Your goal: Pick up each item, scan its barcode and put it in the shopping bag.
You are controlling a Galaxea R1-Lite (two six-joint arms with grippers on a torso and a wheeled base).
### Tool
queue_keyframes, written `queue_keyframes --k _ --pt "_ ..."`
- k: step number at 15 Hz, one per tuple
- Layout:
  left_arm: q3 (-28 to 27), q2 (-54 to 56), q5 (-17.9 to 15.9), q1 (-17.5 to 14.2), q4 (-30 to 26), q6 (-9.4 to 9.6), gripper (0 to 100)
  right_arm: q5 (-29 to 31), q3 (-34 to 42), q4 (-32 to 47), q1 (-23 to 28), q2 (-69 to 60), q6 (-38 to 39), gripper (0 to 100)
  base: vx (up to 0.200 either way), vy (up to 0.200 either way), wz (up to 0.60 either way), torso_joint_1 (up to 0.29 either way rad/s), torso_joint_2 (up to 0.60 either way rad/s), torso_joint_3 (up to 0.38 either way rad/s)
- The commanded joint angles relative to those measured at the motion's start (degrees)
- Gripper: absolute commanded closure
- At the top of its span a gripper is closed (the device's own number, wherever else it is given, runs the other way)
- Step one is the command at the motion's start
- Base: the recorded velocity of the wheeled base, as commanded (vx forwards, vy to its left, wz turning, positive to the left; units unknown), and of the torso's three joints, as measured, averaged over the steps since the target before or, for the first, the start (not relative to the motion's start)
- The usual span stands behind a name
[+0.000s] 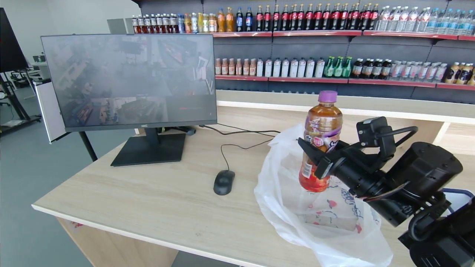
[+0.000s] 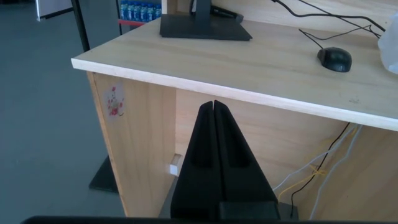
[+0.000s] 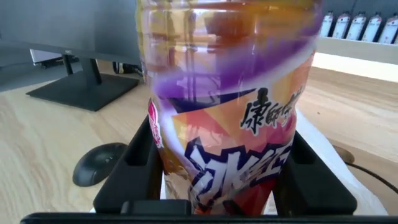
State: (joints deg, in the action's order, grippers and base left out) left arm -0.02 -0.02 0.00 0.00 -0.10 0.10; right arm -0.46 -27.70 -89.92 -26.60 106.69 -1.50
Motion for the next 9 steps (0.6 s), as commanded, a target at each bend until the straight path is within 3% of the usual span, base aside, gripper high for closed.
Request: queue_keyframes --k 1,9 --pt "0.0 0.0 0.0 0.0 0.0 -0.01 100 -0.1 -1.8 -0.1 -0.3 3.8 0.1 100 0.000 0.000 0.00 0.000 0.00 0.000" --pt "0.0 0.0 0.0 0.0 0.0 -0.01 100 -0.1 -8.8 -0.1 -0.3 11.2 0.7 100 0.000 0.000 0.00 0.000 0.00 0.000"
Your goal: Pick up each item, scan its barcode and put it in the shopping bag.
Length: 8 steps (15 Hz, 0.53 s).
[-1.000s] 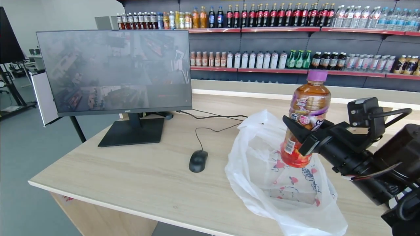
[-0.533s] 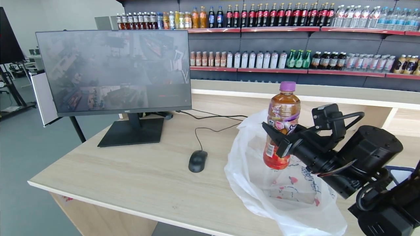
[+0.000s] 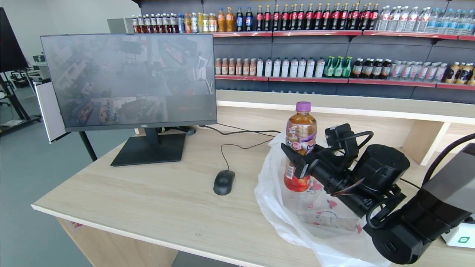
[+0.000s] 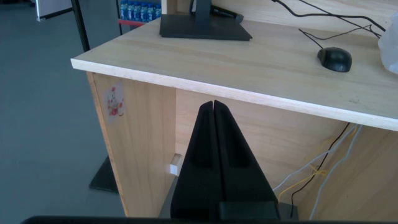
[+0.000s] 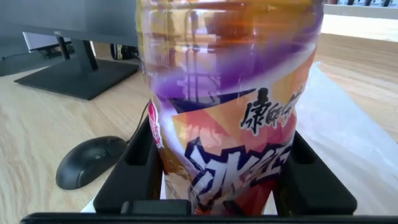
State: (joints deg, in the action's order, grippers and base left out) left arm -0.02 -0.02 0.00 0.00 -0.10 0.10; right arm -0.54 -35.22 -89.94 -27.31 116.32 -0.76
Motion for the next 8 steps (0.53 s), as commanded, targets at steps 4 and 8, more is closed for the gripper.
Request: queue_keyframes --k 4,8 --pt "0.0 0.0 0.0 0.0 0.0 -0.01 100 -0.7 -1.6 -0.1 3.0 2.4 0.0 100 0.000 0.000 0.00 0.000 0.00 0.000" --pt "0.0 0.0 0.0 0.0 0.0 -0.01 100 -0.7 -1.4 -0.1 3.1 2.0 0.3 100 0.000 0.000 0.00 0.000 0.00 0.000"
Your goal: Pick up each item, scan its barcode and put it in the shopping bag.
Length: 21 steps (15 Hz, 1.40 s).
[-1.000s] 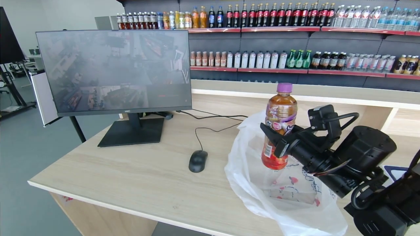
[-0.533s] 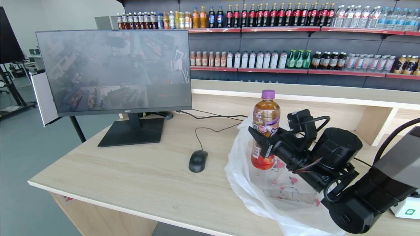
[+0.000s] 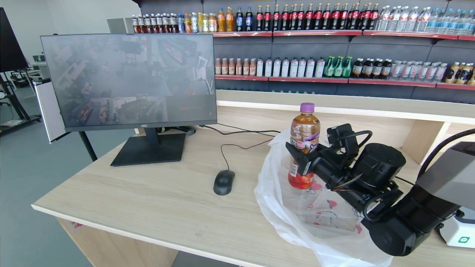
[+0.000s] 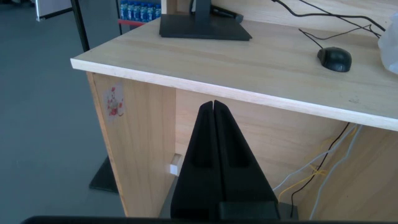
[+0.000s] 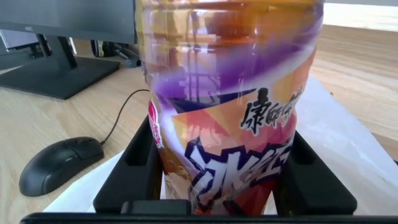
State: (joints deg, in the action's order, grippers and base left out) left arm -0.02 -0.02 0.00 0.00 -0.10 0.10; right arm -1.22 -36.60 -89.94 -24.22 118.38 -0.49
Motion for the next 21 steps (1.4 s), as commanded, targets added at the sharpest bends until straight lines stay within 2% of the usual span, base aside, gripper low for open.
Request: queue_keyframes --k 1,8,11,21 --pt "-0.1 0.0 0.0 0.0 0.0 -0.01 100 0.0 0.0 -0.1 0.0 0.3 0.0 100 0.000 0.000 0.00 0.000 0.00 0.000" --pt "0.0 0.0 0.0 0.0 0.0 -0.01 100 -0.1 -0.1 -0.1 0.5 2.6 0.0 100 0.000 0.000 0.00 0.000 0.00 0.000" --pt "-0.1 0.0 -0.1 0.0 0.0 -0.01 100 -0.1 2.7 -0.1 0.6 2.7 -0.5 100 0.000 0.000 0.00 0.000 0.00 0.000" --pt "0.0 0.0 0.0 0.0 0.0 -0.01 100 -0.5 4.9 -0.1 0.5 2.6 -0.6 100 0.000 0.000 0.00 0.000 0.00 0.000"
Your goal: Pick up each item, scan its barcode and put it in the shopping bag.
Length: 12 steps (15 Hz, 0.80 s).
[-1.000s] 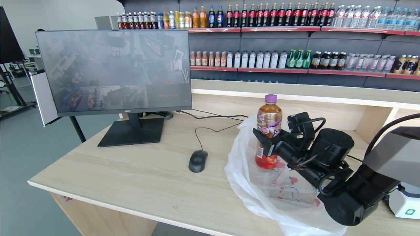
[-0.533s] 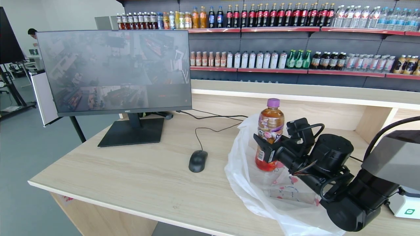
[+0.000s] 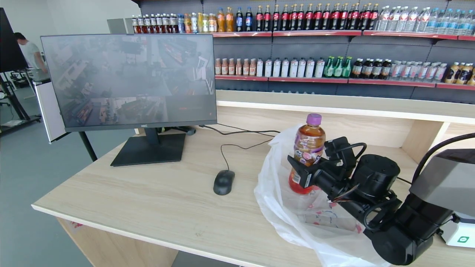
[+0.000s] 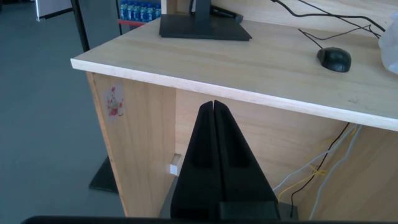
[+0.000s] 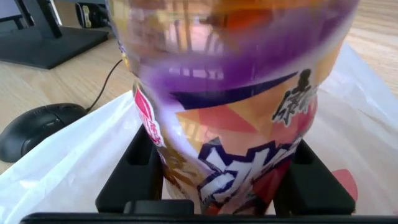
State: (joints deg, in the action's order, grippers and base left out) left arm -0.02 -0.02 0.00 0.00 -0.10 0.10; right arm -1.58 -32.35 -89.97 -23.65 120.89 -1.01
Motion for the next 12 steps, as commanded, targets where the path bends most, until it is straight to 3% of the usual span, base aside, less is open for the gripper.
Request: queue_keyframes --k 1,6,7,12 --pt "0.0 0.0 0.0 0.0 0.0 -0.01 100 -0.1 0.8 0.0 -0.1 0.0 0.0 100 0.000 0.000 0.00 0.000 0.00 0.000" --pt "0.0 0.0 0.0 0.0 0.0 -0.01 100 -0.1 1.2 0.0 -0.1 -0.3 0.6 100 0.000 0.000 0.00 0.000 0.00 0.000" --pt "0.0 0.0 0.0 0.0 0.0 -0.01 100 -0.1 1.6 0.0 -0.1 -0.7 0.7 0 0.000 0.000 0.00 0.000 0.00 0.000" --pt "0.0 0.0 0.0 0.0 0.0 -0.01 100 -0.1 5.4 0.0 -0.1 -4.2 0.8 0 0.000 0.000 0.00 0.000 0.00 0.000"
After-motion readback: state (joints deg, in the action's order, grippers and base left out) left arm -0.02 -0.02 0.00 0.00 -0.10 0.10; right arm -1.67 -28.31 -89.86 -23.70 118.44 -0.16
